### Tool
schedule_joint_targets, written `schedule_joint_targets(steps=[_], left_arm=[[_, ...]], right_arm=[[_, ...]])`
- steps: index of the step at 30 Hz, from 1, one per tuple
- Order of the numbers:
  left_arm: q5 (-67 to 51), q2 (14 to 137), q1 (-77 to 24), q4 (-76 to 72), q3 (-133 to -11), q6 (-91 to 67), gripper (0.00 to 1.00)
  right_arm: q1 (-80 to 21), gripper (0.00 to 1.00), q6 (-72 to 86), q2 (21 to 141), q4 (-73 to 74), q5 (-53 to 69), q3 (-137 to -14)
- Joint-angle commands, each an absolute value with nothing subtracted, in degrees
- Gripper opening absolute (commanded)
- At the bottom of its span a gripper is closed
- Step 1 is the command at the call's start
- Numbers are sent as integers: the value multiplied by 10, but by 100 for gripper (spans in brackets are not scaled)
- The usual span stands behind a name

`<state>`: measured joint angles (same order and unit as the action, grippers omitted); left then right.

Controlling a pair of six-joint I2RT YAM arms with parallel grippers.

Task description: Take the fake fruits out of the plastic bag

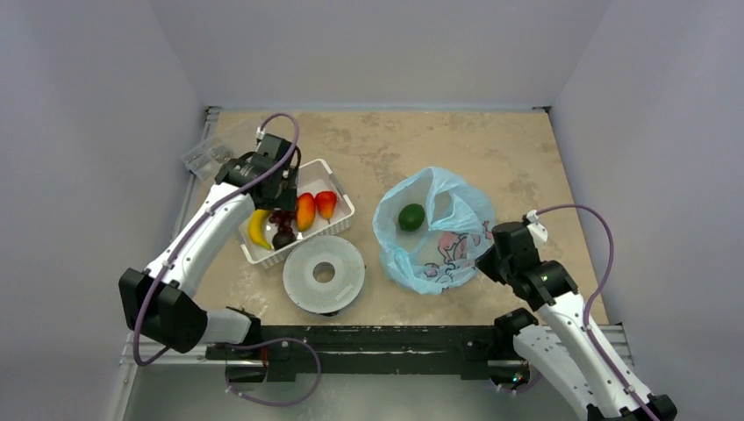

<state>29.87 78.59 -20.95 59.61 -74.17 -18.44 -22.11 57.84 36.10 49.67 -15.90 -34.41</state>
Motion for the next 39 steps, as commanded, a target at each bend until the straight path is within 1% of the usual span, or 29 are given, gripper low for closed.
schedule_joint_targets(steps=[1,4,8,13,15,18,21,23,24,27,32,33,36,39], left_arm=[[307,743,-250,548,-718,-165,99],[294,714,-293,516,-700,-145,97],[208,662,-334,467,-676,-148,92],[54,596,-344,398,-628,-261,91],[-12,570,-357,336,-599,-307,89],[-52,550,-402,262,-584,-346,88],[-65,573,-463,231,-619,-336,88],[-51,601,-506,230,-657,-310,88],[-48,618,-519,229,-671,-300,86],[-40,670,-554,214,-697,-277,76],[-3,772,-607,195,-739,-240,68],[6,797,-615,201,-754,-236,65],[49,861,-637,211,-790,-220,54],[92,910,-653,189,-792,-205,47]], right_arm=[[-223,0,570,360,480,-157,-344],[-223,0,569,356,478,-156,-342],[-223,0,563,356,474,-149,-342],[-222,0,521,353,458,-117,-354],[-223,0,493,347,446,-106,-365],[-223,0,469,332,420,-86,-367],[-223,0,458,328,395,-55,-361],[-223,0,457,334,385,-36,-357],[-223,0,457,340,382,-29,-354],[-223,0,455,347,378,-16,-351],[-223,0,452,338,375,-12,-347],[-222,0,451,335,374,-13,-346],[-223,0,449,331,375,-16,-343],[-223,0,447,332,378,-17,-343]])
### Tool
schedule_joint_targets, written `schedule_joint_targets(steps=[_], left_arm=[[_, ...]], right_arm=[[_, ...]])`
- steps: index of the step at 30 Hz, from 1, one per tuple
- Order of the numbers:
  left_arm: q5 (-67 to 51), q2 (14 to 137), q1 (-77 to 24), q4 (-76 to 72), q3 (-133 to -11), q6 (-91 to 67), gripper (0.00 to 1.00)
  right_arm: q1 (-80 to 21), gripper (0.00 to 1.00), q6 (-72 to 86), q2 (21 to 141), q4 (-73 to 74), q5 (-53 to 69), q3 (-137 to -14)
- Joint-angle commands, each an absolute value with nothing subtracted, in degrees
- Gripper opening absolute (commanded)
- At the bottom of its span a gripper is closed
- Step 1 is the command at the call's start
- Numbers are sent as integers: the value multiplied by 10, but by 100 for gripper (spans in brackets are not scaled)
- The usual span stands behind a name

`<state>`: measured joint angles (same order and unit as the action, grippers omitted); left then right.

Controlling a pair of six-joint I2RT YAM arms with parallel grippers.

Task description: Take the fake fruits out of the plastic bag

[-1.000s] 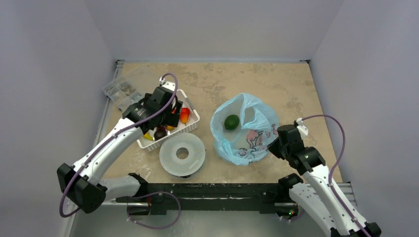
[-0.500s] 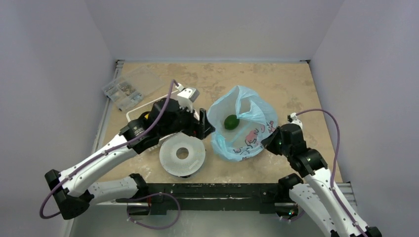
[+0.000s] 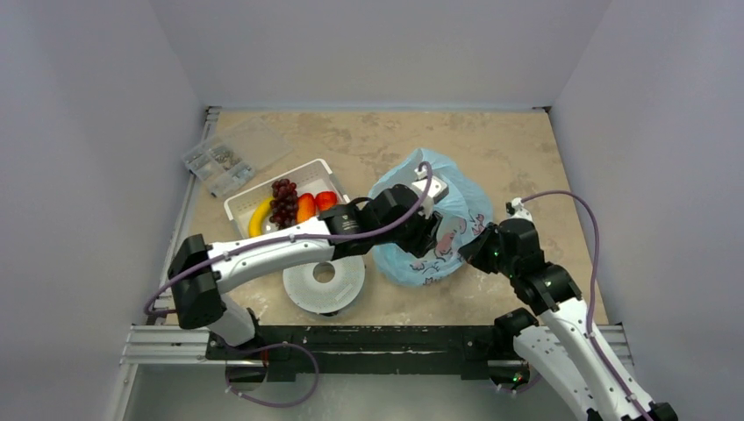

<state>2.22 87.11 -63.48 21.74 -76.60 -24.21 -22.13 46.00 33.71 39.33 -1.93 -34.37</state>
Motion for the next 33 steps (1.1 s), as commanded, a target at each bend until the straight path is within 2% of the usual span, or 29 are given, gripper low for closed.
schedule_joint_targets(steps=[1,5,8,11,14,15,28,33], left_arm=[[106,923,-657,186,-794,-204,46],[180,979,-661,189,-810,-200,41],[244,1016,-660,190,-827,-210,41],[291,1051,-660,185,-845,-212,47],[315,1084,-658,179,-872,-213,64],[320,1099,-656,180,-881,-216,66],[344,1185,-610,167,-922,-234,78],[317,1225,-596,169,-943,-233,75]], right_arm=[[-223,0,447,331,379,-17,-344],[-223,0,445,322,378,-15,-339],[-223,0,445,317,376,-13,-334],[-223,0,445,320,374,-11,-331],[-223,0,446,326,377,-10,-333],[-223,0,445,327,377,-10,-334],[-222,0,451,310,380,9,-329],[-222,0,452,314,381,17,-327]])
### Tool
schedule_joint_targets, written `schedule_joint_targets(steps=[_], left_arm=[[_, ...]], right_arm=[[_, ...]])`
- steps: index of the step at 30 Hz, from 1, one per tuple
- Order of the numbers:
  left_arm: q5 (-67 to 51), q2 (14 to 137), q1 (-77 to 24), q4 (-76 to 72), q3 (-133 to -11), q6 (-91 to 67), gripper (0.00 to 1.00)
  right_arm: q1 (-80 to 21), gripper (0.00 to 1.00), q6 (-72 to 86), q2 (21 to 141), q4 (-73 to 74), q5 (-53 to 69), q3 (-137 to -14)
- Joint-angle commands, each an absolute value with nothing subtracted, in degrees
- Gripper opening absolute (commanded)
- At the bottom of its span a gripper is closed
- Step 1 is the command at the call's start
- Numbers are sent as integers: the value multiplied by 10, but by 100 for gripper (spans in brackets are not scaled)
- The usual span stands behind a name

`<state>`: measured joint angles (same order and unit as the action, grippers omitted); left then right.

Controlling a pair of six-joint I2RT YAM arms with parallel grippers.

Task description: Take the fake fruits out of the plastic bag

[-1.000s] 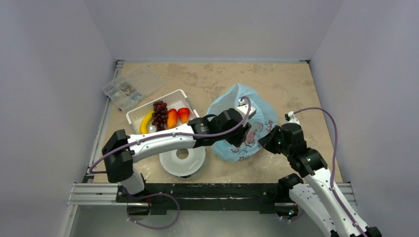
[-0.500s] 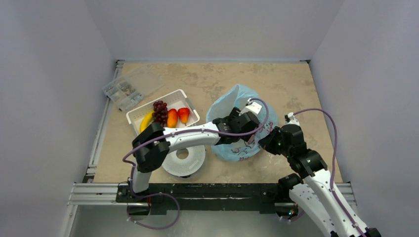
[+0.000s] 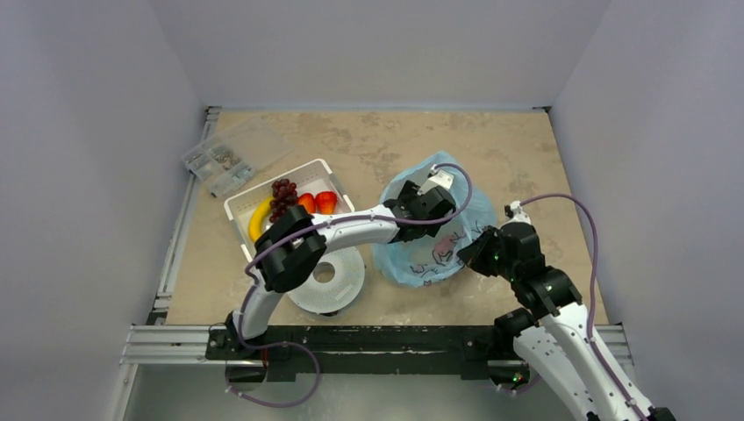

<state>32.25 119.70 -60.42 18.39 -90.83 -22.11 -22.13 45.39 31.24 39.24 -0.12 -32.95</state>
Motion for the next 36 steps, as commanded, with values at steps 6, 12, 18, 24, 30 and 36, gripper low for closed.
schedule_joint_targets(steps=[6,12,18,24,30,36], left_arm=[[314,1228,-593,171,-941,-221,56],[296,1199,-596,181,-939,-208,30],[247,1134,-601,210,-926,-211,22],[166,1059,-603,216,-879,-227,20],[86,983,-606,221,-836,-240,19],[13,885,-606,229,-796,-235,19]], right_arm=[[-223,0,456,305,391,9,-333],[-222,0,458,310,389,5,-332],[-222,0,463,319,388,-3,-336],[-223,0,470,323,394,-31,-346],[-223,0,501,323,415,-71,-345],[-223,0,505,331,417,-79,-349]])
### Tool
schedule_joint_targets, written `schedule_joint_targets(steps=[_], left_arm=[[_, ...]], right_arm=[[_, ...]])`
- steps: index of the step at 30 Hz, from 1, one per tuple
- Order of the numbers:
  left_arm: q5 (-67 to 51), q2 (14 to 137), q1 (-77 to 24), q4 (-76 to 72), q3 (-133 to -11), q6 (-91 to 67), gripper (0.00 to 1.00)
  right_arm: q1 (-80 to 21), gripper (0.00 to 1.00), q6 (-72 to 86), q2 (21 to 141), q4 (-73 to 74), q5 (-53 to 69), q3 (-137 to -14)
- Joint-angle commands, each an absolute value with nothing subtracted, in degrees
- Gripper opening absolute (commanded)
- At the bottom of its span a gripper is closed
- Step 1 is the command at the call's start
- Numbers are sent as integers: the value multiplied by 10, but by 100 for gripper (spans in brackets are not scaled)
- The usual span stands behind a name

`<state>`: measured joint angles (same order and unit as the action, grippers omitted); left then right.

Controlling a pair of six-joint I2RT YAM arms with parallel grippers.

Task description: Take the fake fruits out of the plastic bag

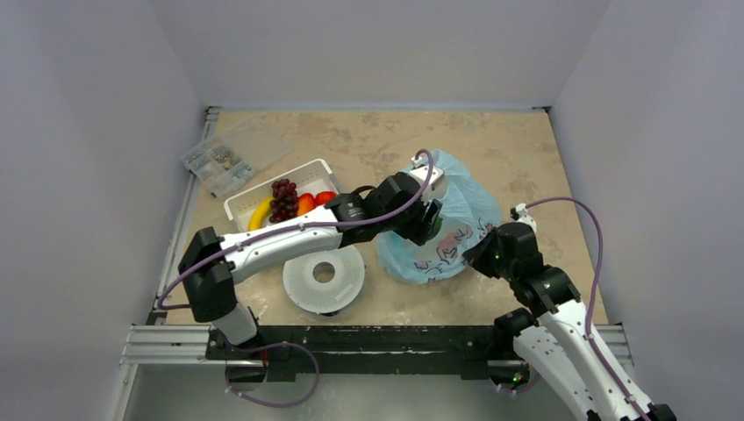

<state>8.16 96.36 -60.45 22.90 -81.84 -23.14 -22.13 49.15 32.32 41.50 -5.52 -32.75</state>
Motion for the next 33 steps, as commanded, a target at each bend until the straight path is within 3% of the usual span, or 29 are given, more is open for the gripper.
schedule_joint_targets(steps=[1,8,17,24,33], left_arm=[[9,867,-606,233,-788,-234,19],[49,716,-600,298,-735,-205,19],[379,590,-505,482,-685,-223,19],[460,588,-404,541,-619,-301,16],[451,683,-315,533,-526,-400,20]], right_arm=[[-223,0,505,332,417,-79,-350],[-222,0,507,331,412,-76,-343],[-223,0,502,338,411,-73,-350],[-223,0,501,326,404,-63,-338],[-223,0,477,365,417,-66,-371]])
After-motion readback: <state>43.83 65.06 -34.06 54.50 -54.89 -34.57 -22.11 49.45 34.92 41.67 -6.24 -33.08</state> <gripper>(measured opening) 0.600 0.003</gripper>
